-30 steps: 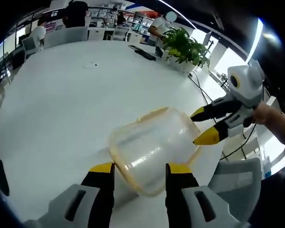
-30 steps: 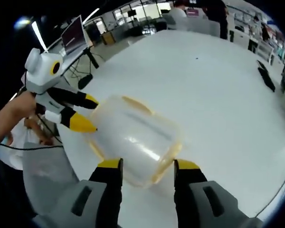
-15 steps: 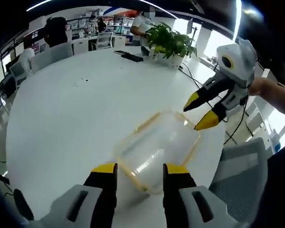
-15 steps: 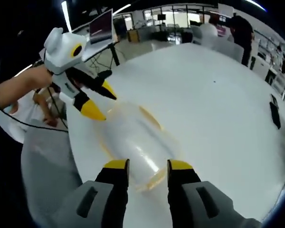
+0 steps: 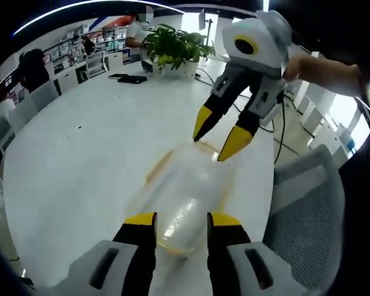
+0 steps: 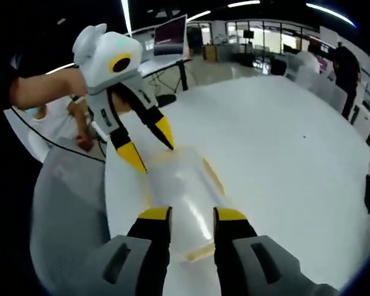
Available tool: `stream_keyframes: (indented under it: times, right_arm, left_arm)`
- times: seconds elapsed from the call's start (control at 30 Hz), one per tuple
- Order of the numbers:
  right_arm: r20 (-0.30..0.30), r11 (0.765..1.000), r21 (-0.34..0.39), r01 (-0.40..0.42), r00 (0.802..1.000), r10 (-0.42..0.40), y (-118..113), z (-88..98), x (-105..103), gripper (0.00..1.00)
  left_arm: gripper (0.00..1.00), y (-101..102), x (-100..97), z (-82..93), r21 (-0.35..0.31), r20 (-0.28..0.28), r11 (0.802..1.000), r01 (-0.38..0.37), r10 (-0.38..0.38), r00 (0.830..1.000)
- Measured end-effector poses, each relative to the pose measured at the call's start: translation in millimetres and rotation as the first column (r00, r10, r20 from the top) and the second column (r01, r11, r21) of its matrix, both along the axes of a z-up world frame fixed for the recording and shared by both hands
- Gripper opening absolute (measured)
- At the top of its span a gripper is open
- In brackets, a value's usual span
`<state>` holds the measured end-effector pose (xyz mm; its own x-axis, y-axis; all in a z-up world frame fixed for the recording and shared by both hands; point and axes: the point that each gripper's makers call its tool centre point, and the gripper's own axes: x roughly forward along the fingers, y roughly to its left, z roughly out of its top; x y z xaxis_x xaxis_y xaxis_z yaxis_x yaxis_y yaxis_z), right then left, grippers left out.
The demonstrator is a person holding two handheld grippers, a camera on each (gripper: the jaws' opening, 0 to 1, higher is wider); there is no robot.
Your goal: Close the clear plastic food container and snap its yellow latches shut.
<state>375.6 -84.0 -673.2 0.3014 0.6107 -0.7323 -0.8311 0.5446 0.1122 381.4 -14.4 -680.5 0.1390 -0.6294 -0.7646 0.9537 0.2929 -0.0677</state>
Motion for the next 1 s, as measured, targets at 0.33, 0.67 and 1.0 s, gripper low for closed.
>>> stream_keyframes:
  times: [0.33,0.67,1.0]
  right_arm:
    - [0.022,0.997,-0.034,-0.067,0.997,0.068,8.4,-5.3,8.7,0.18]
    - [0.032,0.993,-0.042,-0.107,0.994,0.109,21.1,-11.1,18.4,0.18]
    - [0.024,0.991,-0.048,-0.125,0.992,0.126,26.8,-17.5,30.9,0.22]
  left_arm:
    - [0.24,-16.2,2.6,-5.9,0.019,0.010,0.997,0.075,-0.075,0.997]
    - [0.23,-35.0,-7.7,-9.3,0.011,0.006,0.987,0.158,-0.158,0.987]
    - [0.25,-44.9,-20.1,-12.8,0.012,0.017,0.976,0.219,-0.220,0.975]
